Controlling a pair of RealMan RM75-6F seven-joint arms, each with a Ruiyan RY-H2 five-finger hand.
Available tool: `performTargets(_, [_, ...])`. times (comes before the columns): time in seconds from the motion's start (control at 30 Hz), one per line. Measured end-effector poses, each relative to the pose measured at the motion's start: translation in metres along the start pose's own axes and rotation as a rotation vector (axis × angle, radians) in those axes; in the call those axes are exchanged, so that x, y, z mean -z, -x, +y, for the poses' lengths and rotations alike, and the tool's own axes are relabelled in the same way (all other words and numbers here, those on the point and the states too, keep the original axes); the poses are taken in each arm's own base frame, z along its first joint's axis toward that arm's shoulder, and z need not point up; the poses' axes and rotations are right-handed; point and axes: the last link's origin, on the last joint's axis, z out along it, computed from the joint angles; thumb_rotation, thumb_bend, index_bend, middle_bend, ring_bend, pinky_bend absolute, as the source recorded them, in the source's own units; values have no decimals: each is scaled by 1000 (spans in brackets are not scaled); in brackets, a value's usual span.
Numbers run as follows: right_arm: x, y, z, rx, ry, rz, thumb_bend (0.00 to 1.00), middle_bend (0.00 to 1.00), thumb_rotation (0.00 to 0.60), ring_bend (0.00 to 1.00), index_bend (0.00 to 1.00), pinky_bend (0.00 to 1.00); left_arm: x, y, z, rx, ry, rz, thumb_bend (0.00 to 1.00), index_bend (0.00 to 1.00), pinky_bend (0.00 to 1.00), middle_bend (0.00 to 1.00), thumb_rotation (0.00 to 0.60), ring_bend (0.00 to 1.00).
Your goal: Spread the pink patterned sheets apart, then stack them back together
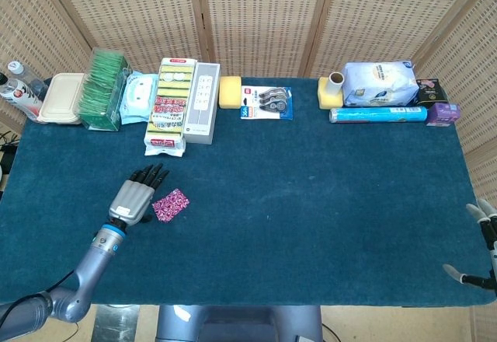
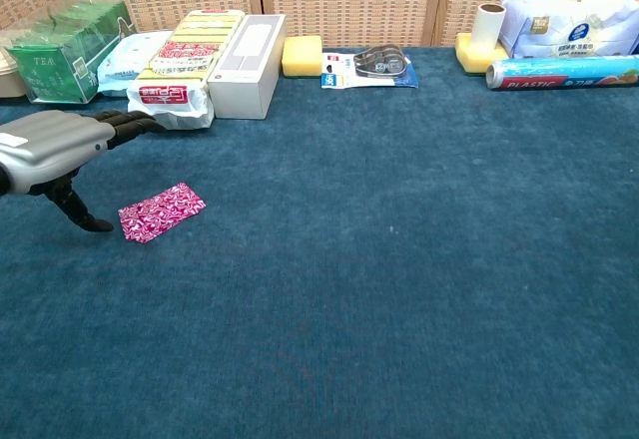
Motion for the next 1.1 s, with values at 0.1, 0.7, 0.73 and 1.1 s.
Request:
performTargets(0.1, [0, 0, 0, -2, 0, 1, 0, 0, 600, 0, 73, 0, -1, 2, 2, -9, -2, -3, 77, 3, 144, 0, 600, 0])
performTargets(0.7, [0, -1, 0, -5, 0, 4, 0, 0, 600, 0, 73, 0, -6, 4, 21, 9, 26, -1, 76, 3, 144, 0, 600, 0])
performTargets(0.73, [0, -1, 0, -5, 0, 5, 0, 0, 600, 0, 73, 0, -6, 3, 22, 13, 27, -1, 76, 3, 144, 0, 600, 0])
performTargets(1.1, [0, -1, 0, -6, 0, 4, 0, 0, 600, 0, 72, 0, -3, 0, 19, 23, 24, 5, 76, 3, 144, 0, 600, 0])
